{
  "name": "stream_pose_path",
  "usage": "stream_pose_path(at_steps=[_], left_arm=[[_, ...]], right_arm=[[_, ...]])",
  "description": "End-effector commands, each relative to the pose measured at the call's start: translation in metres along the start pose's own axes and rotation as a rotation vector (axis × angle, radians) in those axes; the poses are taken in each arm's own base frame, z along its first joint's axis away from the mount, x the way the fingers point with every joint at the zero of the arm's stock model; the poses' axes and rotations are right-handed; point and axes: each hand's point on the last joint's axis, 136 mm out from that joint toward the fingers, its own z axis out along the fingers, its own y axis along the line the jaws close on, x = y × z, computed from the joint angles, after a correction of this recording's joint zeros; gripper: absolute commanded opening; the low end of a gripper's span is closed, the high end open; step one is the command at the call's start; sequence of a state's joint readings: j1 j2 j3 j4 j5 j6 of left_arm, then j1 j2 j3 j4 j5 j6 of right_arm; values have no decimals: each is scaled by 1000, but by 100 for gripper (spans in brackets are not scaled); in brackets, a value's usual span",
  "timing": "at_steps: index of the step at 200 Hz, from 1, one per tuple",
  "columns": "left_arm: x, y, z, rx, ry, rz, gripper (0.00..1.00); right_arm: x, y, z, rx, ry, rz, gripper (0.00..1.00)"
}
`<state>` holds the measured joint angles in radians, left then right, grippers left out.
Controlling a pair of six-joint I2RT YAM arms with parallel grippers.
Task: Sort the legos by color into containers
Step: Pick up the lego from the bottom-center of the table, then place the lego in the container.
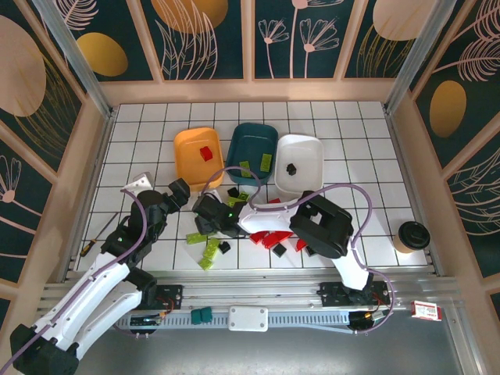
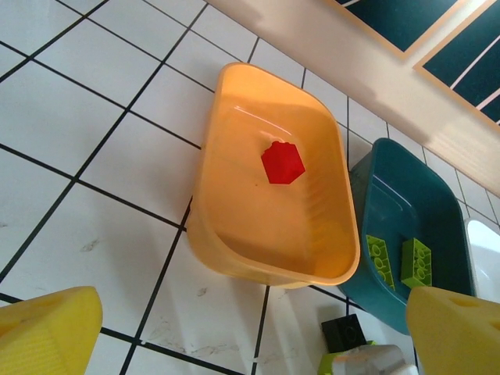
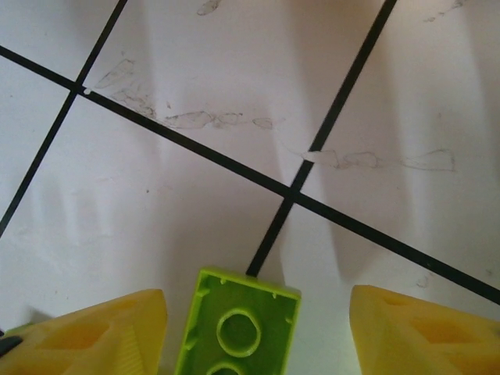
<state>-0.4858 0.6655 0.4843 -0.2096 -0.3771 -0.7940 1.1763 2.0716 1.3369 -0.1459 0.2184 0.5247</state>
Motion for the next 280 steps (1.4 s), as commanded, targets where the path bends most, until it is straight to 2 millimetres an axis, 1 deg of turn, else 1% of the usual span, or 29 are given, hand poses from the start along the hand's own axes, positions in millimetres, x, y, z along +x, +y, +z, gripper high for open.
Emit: stream_pose_path(at_steps=[1, 10, 23, 37, 44, 60, 78, 100, 113, 120, 131, 145, 155, 169, 180, 197, 221, 233, 242, 245, 247, 248, 255, 262, 267, 270, 280], left_arm=[[4, 2, -2, 3, 7, 14, 99], [4, 2, -2, 3, 5, 13, 99], [4, 3, -3, 5, 4, 13, 99], [5, 4, -3, 6, 3, 13, 99], [4, 3, -3, 9, 3, 12, 99], [4, 3, -3, 9, 3, 15, 99], [6, 2, -2, 13, 12, 23, 99], [8, 1, 0, 8, 24, 33, 99], [8, 1, 0, 9, 26, 37, 99], [8, 0, 0, 11, 27, 40, 99], [8, -1, 0, 15, 31, 43, 99], [10, -2, 1, 19, 41, 51, 99], [13, -2, 2, 22, 53, 59, 99], [18, -4, 5, 28, 78, 70, 99], [23, -4, 8, 28, 101, 79, 99], [33, -5, 14, 28, 140, 92, 99], [44, -8, 20, 35, 191, 110, 99], [49, -9, 23, 42, 217, 121, 99], [53, -11, 25, 48, 237, 129, 99], [55, -12, 26, 50, 246, 132, 99], [56, -12, 26, 51, 251, 135, 99], [56, -12, 26, 52, 252, 136, 99], [60, -14, 28, 57, 272, 142, 98], [64, -15, 29, 62, 290, 147, 97], [67, -16, 30, 66, 302, 152, 95], [69, -16, 30, 65, 310, 155, 94], [77, -18, 30, 68, 337, 168, 91]], right_arm=[[17, -8, 6, 50, 57, -11, 58], [21, -10, 6, 53, 64, -15, 53], [20, -12, 4, 53, 56, -19, 44], [14, -15, 2, 46, 28, -20, 34], [10, -15, 1, 32, 8, -19, 31], [-6, -13, -6, -23, -49, -7, 25], [-29, -8, -19, -72, -128, -9, 22], [-58, -1, -42, -117, -219, -24, 21], [-76, -3, -60, -134, -273, -16, 21], [-85, -7, -69, -139, -299, -4, 21], [-101, -20, -84, -137, -343, 18, 21], [-122, -44, -99, -111, -391, 47, 21], [-134, -65, -105, -83, -405, 75, 20], [-150, -94, -107, -37, -424, 103, 21], [-160, -114, -104, -10, -425, 116, 21], [-173, -142, -91, 26, -398, 144, 21], [-190, -172, -73, 69, -377, 170, 21], [-196, -184, -64, 90, -364, 186, 23], [-198, -192, -56, 107, -349, 196, 28], [-198, -195, -54, 112, -344, 197, 33], [-198, -195, -53, 113, -343, 198, 35], [-200, -196, -53, 114, -344, 199, 38], [-202, -199, -49, 118, -341, 201, 49], [-204, -201, -47, 122, -339, 204, 58], [-204, -202, -47, 123, -338, 204, 60], [-205, -202, -47, 123, -338, 205, 64], [-204, -203, -49, 120, -340, 210, 67]])
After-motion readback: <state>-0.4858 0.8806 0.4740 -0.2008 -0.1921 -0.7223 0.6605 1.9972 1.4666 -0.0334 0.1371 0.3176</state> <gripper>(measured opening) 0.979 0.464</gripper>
